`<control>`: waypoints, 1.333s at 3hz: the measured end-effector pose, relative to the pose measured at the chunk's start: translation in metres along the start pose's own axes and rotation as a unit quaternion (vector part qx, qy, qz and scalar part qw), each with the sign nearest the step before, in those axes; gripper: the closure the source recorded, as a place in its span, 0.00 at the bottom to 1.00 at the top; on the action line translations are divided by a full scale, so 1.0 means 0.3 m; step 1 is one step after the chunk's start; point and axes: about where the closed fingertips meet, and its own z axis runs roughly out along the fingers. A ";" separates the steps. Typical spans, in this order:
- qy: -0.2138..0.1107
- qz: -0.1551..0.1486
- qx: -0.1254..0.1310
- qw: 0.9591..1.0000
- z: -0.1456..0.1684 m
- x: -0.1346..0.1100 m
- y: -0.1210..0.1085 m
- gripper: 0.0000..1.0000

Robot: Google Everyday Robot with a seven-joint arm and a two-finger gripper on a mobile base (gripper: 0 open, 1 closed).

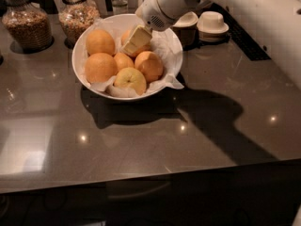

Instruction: Pick orange from white bowl

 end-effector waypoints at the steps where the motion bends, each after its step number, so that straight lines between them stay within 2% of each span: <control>1: 0.005 0.008 0.013 1.000 0.016 0.001 0.008 0.42; 2: 0.013 0.017 0.025 0.999 0.027 0.015 0.014 0.45; 3: 0.026 0.028 0.045 0.998 0.034 0.038 0.000 0.36; 4: 0.034 0.035 0.066 0.997 0.033 0.051 -0.014 0.18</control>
Offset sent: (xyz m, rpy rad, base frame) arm 0.0012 -0.0023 -0.0144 -0.0129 -0.0168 -0.1114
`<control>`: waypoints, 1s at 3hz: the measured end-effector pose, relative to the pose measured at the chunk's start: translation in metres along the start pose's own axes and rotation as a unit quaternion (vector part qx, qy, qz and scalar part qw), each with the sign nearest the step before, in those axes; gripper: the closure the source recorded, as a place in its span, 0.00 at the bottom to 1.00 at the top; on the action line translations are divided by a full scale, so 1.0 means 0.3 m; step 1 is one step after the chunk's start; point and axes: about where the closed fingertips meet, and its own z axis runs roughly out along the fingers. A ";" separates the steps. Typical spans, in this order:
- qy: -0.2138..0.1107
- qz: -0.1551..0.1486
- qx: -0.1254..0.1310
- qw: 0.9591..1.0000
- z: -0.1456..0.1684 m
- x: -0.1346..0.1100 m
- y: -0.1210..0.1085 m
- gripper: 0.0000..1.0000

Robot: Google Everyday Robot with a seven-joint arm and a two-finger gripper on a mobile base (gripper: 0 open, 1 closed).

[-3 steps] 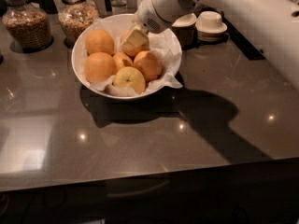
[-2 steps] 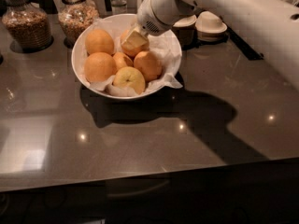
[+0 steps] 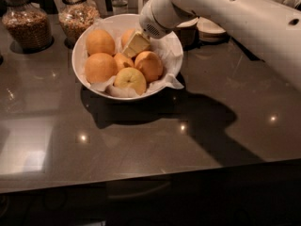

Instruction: Pick orange from white bowl

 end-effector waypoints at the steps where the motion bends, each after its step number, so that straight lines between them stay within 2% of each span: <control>1: 0.004 0.006 0.013 1.000 0.008 0.000 -0.009 0.17; 3: 0.015 0.015 0.030 0.999 0.043 0.007 -0.012 0.23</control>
Offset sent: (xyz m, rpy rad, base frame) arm 0.0137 0.0025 -0.0061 -0.0039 -0.0216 -0.0770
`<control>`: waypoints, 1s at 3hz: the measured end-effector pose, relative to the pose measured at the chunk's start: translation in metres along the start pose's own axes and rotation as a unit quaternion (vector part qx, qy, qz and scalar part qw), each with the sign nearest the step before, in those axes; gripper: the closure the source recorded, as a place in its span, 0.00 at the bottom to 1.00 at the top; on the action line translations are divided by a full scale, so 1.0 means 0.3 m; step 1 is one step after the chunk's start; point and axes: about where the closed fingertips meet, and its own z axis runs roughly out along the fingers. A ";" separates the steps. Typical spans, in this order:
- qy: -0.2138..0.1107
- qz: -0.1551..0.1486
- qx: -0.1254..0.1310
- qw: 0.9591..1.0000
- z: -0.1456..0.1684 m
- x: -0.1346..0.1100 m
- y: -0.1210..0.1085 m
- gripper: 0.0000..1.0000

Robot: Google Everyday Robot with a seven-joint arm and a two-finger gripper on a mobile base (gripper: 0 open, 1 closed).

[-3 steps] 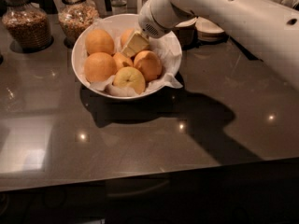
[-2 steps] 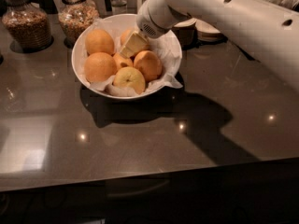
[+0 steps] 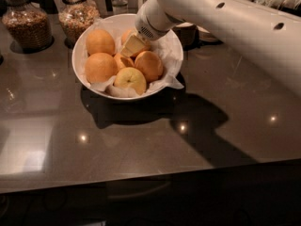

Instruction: Pick orange from white bowl

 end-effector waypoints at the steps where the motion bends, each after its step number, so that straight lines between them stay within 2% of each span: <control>1: 0.016 0.002 0.006 1.000 0.018 0.033 0.014 0.23; 3: 0.023 0.000 0.013 1.000 0.019 0.024 0.011 0.22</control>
Offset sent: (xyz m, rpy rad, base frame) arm -0.0012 -0.0178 -0.0640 -0.1062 0.0346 -0.1360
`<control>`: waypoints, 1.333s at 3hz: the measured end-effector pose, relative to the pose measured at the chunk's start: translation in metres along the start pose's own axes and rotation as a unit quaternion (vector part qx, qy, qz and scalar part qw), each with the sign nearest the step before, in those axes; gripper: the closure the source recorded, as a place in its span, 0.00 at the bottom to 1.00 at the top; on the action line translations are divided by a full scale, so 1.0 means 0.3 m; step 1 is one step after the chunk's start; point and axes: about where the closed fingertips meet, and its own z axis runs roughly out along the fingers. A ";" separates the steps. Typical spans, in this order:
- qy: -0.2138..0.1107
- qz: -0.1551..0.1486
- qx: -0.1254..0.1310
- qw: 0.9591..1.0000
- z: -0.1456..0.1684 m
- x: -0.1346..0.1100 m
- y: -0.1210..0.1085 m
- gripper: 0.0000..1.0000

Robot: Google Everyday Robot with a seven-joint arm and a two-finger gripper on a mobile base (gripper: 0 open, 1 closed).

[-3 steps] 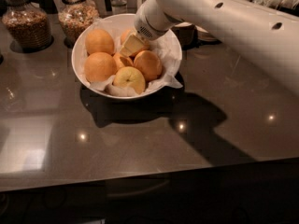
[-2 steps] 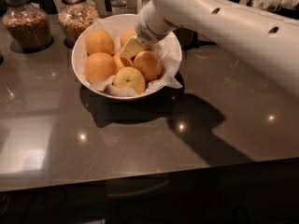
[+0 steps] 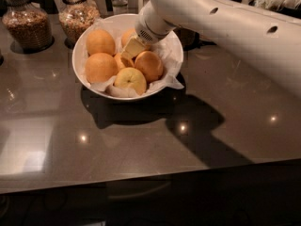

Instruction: Pick orange from white bowl

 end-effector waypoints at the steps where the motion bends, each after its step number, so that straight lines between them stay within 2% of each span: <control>1: 0.000 0.000 0.000 1.000 -0.009 -0.009 -0.005 0.23; 2: 0.003 -0.007 0.010 1.000 -0.001 -0.020 0.026 0.24; 4: 0.008 -0.014 0.006 1.000 -0.010 -0.043 0.038 0.28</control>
Offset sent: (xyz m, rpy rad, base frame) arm -0.0257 0.0085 -0.0827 -0.1411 0.0195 -0.0425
